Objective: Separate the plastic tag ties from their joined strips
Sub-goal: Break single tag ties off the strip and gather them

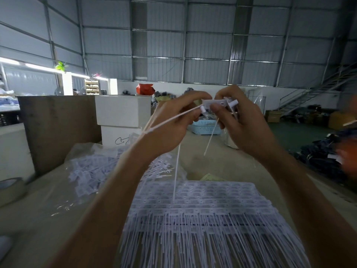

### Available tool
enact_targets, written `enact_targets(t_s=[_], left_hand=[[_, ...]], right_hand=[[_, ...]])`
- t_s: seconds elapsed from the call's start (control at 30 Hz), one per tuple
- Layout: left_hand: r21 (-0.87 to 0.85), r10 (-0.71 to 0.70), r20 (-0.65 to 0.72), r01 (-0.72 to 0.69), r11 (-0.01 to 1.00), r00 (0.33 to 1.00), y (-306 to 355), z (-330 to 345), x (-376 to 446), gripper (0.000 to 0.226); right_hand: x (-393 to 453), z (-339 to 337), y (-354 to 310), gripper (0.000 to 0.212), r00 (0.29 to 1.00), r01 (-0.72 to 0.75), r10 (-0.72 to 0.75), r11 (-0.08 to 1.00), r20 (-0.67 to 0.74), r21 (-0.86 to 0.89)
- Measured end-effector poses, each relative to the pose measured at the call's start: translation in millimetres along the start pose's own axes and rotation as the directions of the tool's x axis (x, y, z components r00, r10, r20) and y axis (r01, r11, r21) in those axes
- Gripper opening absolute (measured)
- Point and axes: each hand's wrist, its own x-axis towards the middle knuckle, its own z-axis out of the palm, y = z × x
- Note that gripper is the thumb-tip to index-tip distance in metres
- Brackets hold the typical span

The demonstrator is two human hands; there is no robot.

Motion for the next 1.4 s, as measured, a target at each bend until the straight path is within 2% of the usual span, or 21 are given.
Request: enact_targets(t_s=[0.07, 0.2, 0.27, 0.4, 0.5, 0.63, 0.7, 0.8, 0.9, 0.97, 1.1, 1.17, 1.23, 1.4], left_hand=[[0.021, 0.032, -0.024, -0.032, 0.999, 0.999, 0.4, -0.6, -0.1, 0.025], [0.025, 0.006, -0.056, -0.005, 1.0, 0.998, -3.7, 0.7, -1.6, 0.029], [0.037, 0.01, -0.054, -0.008, 0.999, 0.998, -3.8, 2.1, -2.6, 0.03], [0.098, 0.111, -0.027, -0.108, 0.989, 0.993, -0.1, 7.1, -2.9, 0.032], [0.153, 0.08, 0.026, -0.083, 0.985, 0.996, -3.1, 5.3, -4.5, 0.033], [0.405, -0.043, 0.173, -0.031, 0.914, 0.984, -3.7, 3.5, -7.1, 0.045], [0.464, -0.069, 0.204, -0.035, 0.885, 0.977, -2.6, 2.7, -7.7, 0.049], [0.534, -0.087, 0.232, -0.052, 0.844, 0.969, -1.0, 0.5, -7.7, 0.056], [0.592, -0.102, 0.227, -0.054, 0.804, 0.969, -2.5, -1.0, -9.5, 0.055], [0.604, -0.111, 0.213, -0.041, 0.796, 0.971, -7.4, -1.8, -10.8, 0.052], [0.479, -0.131, 0.259, -0.01, 0.878, 0.957, -19.9, 0.0, -11.0, 0.045], [0.398, -0.11, 0.273, -0.008, 0.917, 0.956, -23.3, 2.3, -9.7, 0.039], [0.333, -0.083, 0.225, 0.003, 0.943, 0.971, -24.2, 4.3, -8.0, 0.04], [0.221, -0.097, 0.094, 0.074, 0.973, 0.991, -25.1, 1.7, -4.6, 0.044]], right_hand=[[0.3, 1.9, 3.4, 0.021, 0.999, -0.032, 0.032, 0.998, 0.004, 0.055], [-0.1, 4.3, 6.7, 0.061, 0.993, -0.115, 0.112, 0.965, 0.023, 0.237], [-0.2, 5.0, 8.8, 0.064, 0.986, -0.164, 0.163, 0.959, 0.023, 0.232], [-0.4, 5.7, 10.8, 0.036, 0.984, -0.149, 0.143, 0.987, 0.104, 0.058], [-2.2, 5.6, 11.0, 0.026, 0.98, -0.096, 0.105, 0.994, 0.166, -0.059], [-5.7, 5.4, 17.4, 0.03, 0.979, -0.013, 0.077, 0.948, 0.19, -0.317], [-6.7, 7.9, 21.1, 0.031, 0.985, 0.061, 0.016, 0.898, 0.171, -0.436], [-8.5, 13.1, 22.4, 0.034, 0.983, 0.137, -0.05, 0.844, 0.178, -0.519], [-12.4, 19.5, 23.3, 0.039, 0.963, 0.226, -0.094, 0.797, 0.254, -0.56], [-12.2, 22.6, 21.6, 0.035, 0.963, 0.219, -0.078, 0.783, 0.258, -0.582], [-8.5, 23.7, 22.4, 0.022, 0.965, 0.153, -0.011, 0.837, 0.263, -0.526], [-7.9, 22.5, 22.9, 0.014, 0.97, 0.094, 0.018, 0.893, 0.242, -0.44], [-7.0, 21.2, 23.2, 0.006, 0.972, 0.025, 0.054, 0.944, 0.229, -0.33], [-5.4, 21.0, 27.6, 0.019, 0.958, -0.09, 0.121, 0.988, 0.26, -0.128]])
